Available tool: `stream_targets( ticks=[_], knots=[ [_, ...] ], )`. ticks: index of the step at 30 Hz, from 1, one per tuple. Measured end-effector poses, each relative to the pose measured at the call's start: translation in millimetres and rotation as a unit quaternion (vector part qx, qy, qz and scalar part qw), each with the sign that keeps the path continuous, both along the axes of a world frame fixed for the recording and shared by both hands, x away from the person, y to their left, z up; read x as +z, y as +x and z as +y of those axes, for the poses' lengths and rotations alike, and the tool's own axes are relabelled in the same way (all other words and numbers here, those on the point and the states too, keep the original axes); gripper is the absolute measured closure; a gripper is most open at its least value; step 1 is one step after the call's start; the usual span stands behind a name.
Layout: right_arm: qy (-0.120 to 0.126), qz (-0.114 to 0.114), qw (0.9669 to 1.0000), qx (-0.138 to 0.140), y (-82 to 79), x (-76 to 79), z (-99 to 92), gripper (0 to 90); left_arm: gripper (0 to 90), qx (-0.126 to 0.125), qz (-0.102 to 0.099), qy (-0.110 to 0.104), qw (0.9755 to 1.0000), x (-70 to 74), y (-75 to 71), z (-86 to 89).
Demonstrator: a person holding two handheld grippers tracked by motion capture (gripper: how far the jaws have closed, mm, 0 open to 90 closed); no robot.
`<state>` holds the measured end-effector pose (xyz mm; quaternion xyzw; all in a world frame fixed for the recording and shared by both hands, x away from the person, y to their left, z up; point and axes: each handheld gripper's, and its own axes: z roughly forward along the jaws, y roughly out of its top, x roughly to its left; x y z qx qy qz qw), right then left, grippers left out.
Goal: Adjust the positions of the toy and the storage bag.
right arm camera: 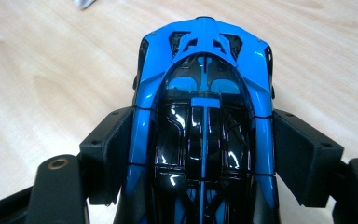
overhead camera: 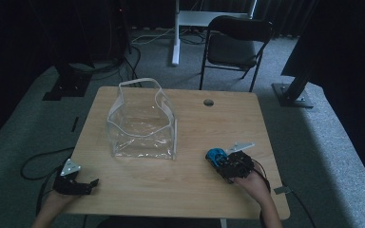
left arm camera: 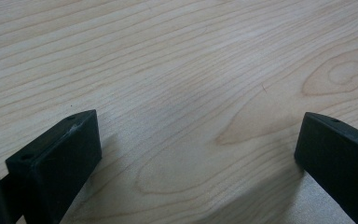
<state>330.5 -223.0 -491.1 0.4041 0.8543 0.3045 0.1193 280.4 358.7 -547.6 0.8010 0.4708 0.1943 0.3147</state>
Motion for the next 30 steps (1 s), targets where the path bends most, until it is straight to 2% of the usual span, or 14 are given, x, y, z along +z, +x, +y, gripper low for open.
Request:
stream_targets(
  ticks=[3, 7, 13, 15, 16, 20, 24, 30],
  knots=[
    [-0.004, 0.001, 0.9999, 0.01, -11.9, 0.1, 3.9, 25.9, 0.9, 0.0, 0.0, 0.0, 1.0, 0.0, 0.0, 0.0],
    [-0.024, -0.009, 0.9995, 0.02, -29.1, -1.6, 12.1, 25.9, 0.9, 0.0, 0.0, 0.0, 1.0, 0.0, 0.0, 0.0],
    [-0.018, 0.006, 0.9987, 0.046, -52.2, -0.8, 22.5, 25.9, 0.9, 0.0, 0.0, -0.001, 1.0, -0.1, 0.0, -0.1],
    [-0.02, 0.004, 0.9984, 0.052, -58.7, -2.3, 25.7, 25.9, 0.9, 0.0, 0.0, -0.001, 1.0, -0.1, 0.0, -0.1],
    [-0.017, 0.01, 0.9983, 0.054, -60.5, -3.8, 26.4, 25.9, 0.9, 0.0, 0.0, -0.001, 1.0, -0.1, 0.0, -0.1],
    [-0.024, 0.01, 0.9981, 0.056, -68.3, -11.9, 29.1, 25.9, 0.9, 0.0, 0.0, -0.001, 1.0, -0.1, 0.0, -0.1],
    [-0.021, 0.026, 0.9968, 0.073, -72.1, -18.2, 32.3, 25.9, 0.9, 0.0, 0.0, 0.0, 1.0, -0.1, 0.0, -0.1],
    [-0.019, 0.026, 0.9949, 0.095, -74.0, -21.3, 42.5, 25.9, 0.9, 0.0, 0.0, -0.001, 1.0, -0.1, 0.0, -0.1]
  ],
)
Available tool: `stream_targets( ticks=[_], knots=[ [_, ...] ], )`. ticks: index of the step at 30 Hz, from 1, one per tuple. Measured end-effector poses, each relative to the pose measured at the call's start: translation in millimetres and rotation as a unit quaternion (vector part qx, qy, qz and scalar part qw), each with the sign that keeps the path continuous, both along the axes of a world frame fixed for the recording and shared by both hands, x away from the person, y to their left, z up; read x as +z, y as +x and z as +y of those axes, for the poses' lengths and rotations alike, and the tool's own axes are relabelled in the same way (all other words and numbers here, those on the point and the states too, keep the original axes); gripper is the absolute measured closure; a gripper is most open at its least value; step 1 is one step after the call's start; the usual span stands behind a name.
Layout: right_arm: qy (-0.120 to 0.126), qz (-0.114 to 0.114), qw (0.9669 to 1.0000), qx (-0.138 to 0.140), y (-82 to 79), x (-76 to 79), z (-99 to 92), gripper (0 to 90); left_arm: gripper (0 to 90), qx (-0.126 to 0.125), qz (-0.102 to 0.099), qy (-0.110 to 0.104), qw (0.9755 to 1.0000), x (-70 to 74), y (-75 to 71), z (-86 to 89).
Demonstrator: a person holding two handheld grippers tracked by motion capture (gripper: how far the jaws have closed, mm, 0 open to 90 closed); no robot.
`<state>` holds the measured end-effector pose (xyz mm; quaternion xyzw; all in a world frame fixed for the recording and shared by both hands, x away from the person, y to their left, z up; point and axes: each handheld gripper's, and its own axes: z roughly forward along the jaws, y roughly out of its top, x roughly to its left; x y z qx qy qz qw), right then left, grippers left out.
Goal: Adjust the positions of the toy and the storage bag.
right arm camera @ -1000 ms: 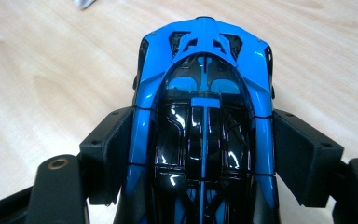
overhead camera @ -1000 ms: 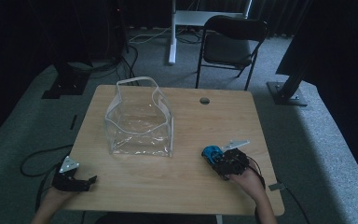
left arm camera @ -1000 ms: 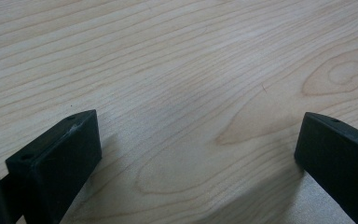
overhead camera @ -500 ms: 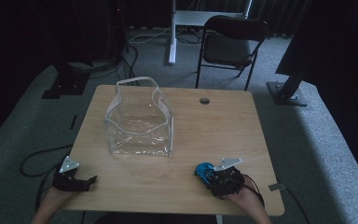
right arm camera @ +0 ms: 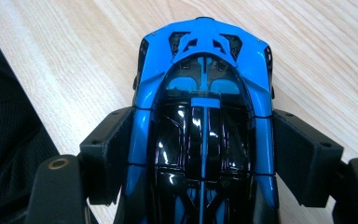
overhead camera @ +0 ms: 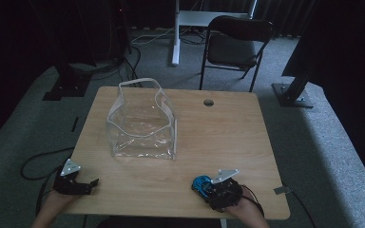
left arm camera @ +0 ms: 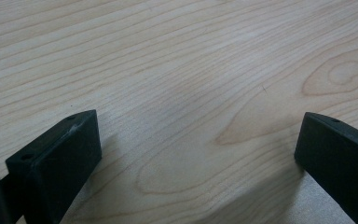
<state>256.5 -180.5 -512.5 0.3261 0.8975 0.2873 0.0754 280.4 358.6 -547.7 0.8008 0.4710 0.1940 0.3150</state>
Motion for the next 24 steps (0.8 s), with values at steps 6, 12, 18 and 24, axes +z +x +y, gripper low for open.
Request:
stream_targets(
  ticks=[6, 12, 18, 24],
  knots=[
    [-0.003, 0.008, 0.9999, 0.015, 0.1, -4.1, 5.4, 25.9, 0.9, 0.001, 0.0, 0.001, 1.0, 0.1, 0.0, 0.1],
    [-0.009, -0.002, 0.9996, 0.026, -2.0, -13.6, 6.9, 25.4, 0.9, 0.001, 0.0, 0.001, 1.0, 0.1, 0.0, 0.1],
    [-0.011, -0.005, 0.9997, 0.022, -2.5, -14.7, 7.5, 23.7, 1.0, 0.001, 0.0, 0.001, 1.0, 0.1, -0.2, 0.4],
    [0.009, -0.007, 0.9998, 0.014, -1.0, 0.1, 2.3, 20.0, 3.8, 0.001, -0.004, -0.001, 1.0, 0.7, -1.7, 1.2]
  ],
)
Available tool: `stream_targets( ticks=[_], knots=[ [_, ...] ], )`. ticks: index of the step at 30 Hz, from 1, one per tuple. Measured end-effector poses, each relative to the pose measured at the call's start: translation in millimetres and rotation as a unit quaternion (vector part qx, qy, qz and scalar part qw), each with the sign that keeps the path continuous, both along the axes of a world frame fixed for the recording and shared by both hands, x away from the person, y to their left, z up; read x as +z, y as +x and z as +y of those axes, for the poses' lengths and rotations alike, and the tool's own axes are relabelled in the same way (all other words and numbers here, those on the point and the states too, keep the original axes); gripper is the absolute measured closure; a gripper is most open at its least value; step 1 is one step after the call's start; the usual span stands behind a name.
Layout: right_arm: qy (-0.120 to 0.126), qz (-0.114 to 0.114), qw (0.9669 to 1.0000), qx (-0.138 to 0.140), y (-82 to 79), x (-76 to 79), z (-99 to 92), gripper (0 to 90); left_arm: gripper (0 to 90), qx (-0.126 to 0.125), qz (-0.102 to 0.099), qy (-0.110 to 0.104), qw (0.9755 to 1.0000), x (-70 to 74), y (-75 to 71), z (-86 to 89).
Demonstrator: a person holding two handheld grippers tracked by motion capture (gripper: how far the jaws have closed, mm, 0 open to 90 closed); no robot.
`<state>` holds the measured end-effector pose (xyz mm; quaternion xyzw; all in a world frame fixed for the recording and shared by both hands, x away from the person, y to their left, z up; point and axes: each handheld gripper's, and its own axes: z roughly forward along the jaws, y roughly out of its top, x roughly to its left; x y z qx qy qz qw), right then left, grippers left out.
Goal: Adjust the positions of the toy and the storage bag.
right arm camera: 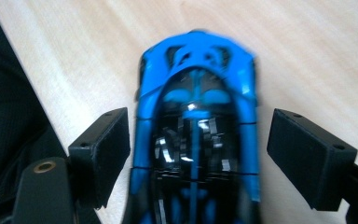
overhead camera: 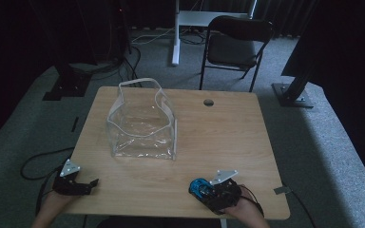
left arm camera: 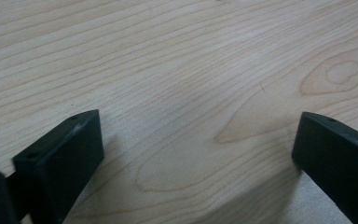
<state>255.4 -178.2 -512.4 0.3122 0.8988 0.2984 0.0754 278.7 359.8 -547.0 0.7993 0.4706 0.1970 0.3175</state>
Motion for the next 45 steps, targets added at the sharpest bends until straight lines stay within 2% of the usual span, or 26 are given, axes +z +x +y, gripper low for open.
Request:
stream_targets(
  ticks=[3, 4, 5, 8, 9, 10, 12, 13, 16, 22, 25, 28, 31, 33, 39, 43, 45],
  knots=[
    [0.012, -0.006, 0.9998, -0.013, 6.3, 9.9, -4.1, 17.7, 4.3, 0.005, 0.006, -0.017, 0.9998, 1.5, 1.8, 1.6],
    [0.017, -0.007, 0.9997, -0.014, 8.8, 13.6, -5.2, 17.8, 4.4, 0.006, 0.007, -0.017, 0.9998, 2.2, 2.2, 0.8],
    [0.021, -0.011, 0.9996, -0.014, 11.3, 17.3, -5.9, 17.9, 4.4, 0.005, 0.003, -0.012, 0.9999, 3.1, 2.9, -0.5],
    [0.034, -0.015, 0.9991, -0.021, 16.6, 24.6, -6.5, 18.3, 4.5, 0.003, -0.005, -0.022, 0.9997, 7.6, 5.2, -2.5],
    [0.035, -0.028, 0.9986, -0.026, 23.2, 32.7, -5.2, 18.2, 5.2, 0.0, -0.016, -0.032, 0.9994, 13.9, 9.0, -5.1],
    [0.039, -0.032, 0.9983, -0.028, 25.8, 35.4, -4.6, 18.2, 5.2, -0.002, -0.019, -0.037, 0.9991, 17.4, 11.3, -6.4],
    [0.046, -0.035, 0.9979, -0.029, 28.9, 39.3, -3.9, 18.2, 5.2, -0.002, -0.019, -0.037, 0.9991, 17.4, 11.3, -6.4],
    [0.056, -0.045, 0.9969, -0.032, 36.3, 47.7, -1.6, 18.3, 5.2, -0.006, -0.03, -0.039, 0.9988, 24.4, 17.2, -10.8],
    [0.07, -0.055, 0.9955, -0.033, 45.8, 58.6, 2.8, 18.3, 6.6, -0.019, -0.037, -0.037, 0.9985, 35.6, 29.0, -19.6],
    [0.085, -0.069, 0.9938, -0.02, 63.4, 77.7, 17.2, 18.3, 6.6, -0.032, -0.05, -0.054, 0.9968, 52.7, 44.6, -26.5],
    [0.098, -0.069, 0.9928, -0.009, 73.0, 84.9, 26.3, 18.4, 6.7, -0.037, -0.061, -0.06, 0.9957, 60.0, 50.7, -31.0],
    [0.107, -0.068, 0.9919, -0.003, 83.4, 89.2, 36.6, 18.4, 11.6, -0.039, -0.074, -0.068, 0.9942, 65.2, 56.4, -35.1],
    [0.116, -0.064, 0.9912, -0.005, 94.9, 88.7, 47.2, 18.4, 11.8, -0.045, -0.077, -0.076, 0.9931, 68.8, 60.1, -41.2],
    [0.121, -0.06, 0.9908, -0.011, 102.6, 86.4, 54.2, 18.6, 11.8, -0.05, -0.077, -0.082, 0.9924, 71.2, 63.6, -44.7],
    [0.135, -0.05, 0.9895, -0.006, 118.9, 83.3, 75.4, 19.5, 14.8, -0.065, -0.076, -0.088, 0.9911, 76.5, 73.7, -55.2],
    [0.14, -0.046, 0.9891, 0.002, 127.7, 86.1, 90.1, 20.5, 14.9, -0.063, -0.068, -0.088, 0.9918, 75.7, 79.9, -60.6],
    [0.145, -0.048, 0.9883, -0.002, 130.8, 88.2, 94.8, 25.6, 15.4, -0.062, -0.071, -0.092, 0.9912, 74.7, 81.6, -63.2]
  ],
)
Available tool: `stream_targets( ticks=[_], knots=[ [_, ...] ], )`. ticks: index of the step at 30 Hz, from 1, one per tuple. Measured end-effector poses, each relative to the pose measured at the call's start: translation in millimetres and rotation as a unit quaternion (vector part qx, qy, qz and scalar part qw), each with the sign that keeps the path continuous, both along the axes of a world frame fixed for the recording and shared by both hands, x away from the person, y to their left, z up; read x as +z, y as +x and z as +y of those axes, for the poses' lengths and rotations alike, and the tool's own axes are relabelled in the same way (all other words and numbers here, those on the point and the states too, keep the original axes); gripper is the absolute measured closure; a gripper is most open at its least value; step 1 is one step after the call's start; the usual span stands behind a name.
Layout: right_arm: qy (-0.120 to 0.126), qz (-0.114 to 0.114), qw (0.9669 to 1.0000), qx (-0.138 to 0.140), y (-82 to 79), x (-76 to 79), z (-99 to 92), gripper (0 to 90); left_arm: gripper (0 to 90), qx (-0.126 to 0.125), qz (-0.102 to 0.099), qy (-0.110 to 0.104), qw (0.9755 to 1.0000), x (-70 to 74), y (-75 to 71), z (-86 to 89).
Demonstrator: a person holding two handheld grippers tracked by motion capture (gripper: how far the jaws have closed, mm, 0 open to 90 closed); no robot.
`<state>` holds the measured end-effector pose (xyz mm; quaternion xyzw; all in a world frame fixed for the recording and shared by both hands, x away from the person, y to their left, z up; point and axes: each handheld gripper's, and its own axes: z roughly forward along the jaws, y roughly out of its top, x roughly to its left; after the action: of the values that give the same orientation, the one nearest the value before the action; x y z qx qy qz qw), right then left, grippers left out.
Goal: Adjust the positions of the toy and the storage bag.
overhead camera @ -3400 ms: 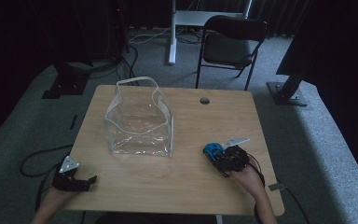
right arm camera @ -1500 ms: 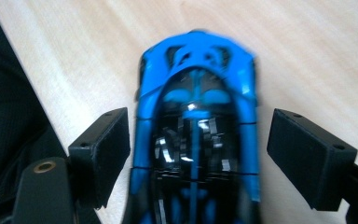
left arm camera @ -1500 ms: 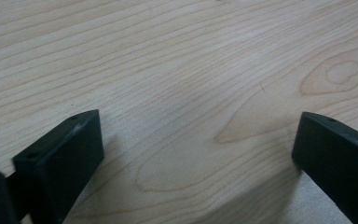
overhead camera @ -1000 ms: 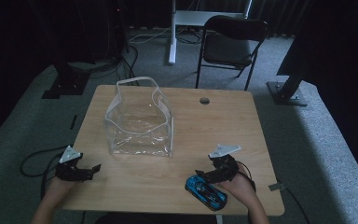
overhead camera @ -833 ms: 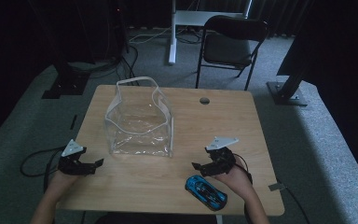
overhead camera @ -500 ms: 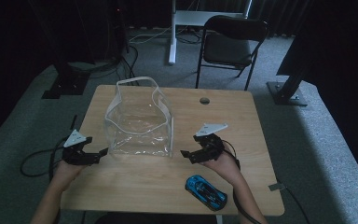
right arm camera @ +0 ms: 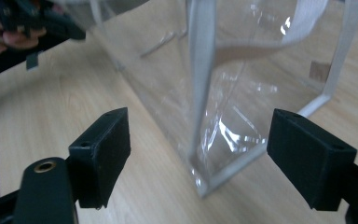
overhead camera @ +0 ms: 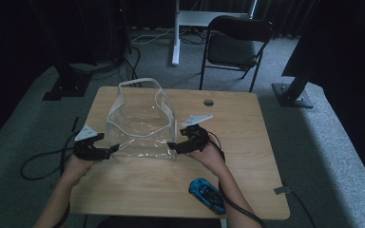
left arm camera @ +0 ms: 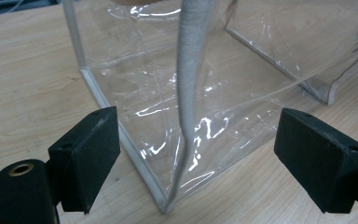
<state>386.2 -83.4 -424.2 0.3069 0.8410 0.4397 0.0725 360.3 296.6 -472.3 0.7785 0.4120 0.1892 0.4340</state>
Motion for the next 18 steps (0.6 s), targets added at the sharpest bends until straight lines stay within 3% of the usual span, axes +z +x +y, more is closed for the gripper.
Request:
stream_targets(
  ticks=[4, 7, 14, 18],
  knots=[
    [0.006, 0.008, 0.9999, -0.002, 5.4, 1.3, 8.0, 33.8, 24.0, -0.008, 0.004, -0.015, 0.9999, -0.4, 2.5, -3.1],
    [-0.007, 0.007, 0.9999, -0.001, 5.3, -0.6, 13.2, 41.8, 31.6, -0.013, 0.008, -0.019, 0.9997, -0.8, 3.7, -6.7],
    [-0.03, -0.003, 0.9995, -0.008, 3.4, -3.6, 16.0, 71.7, 59.1, -0.004, 0.004, -0.031, 0.9995, -2.2, 3.9, -9.0],
    [-0.038, -0.004, 0.9992, -0.013, 1.9, -6.3, 15.7, 83.1, 70.7, 0.004, 0.006, -0.038, 0.9992, -3.7, 4.0, -6.6]
  ],
)
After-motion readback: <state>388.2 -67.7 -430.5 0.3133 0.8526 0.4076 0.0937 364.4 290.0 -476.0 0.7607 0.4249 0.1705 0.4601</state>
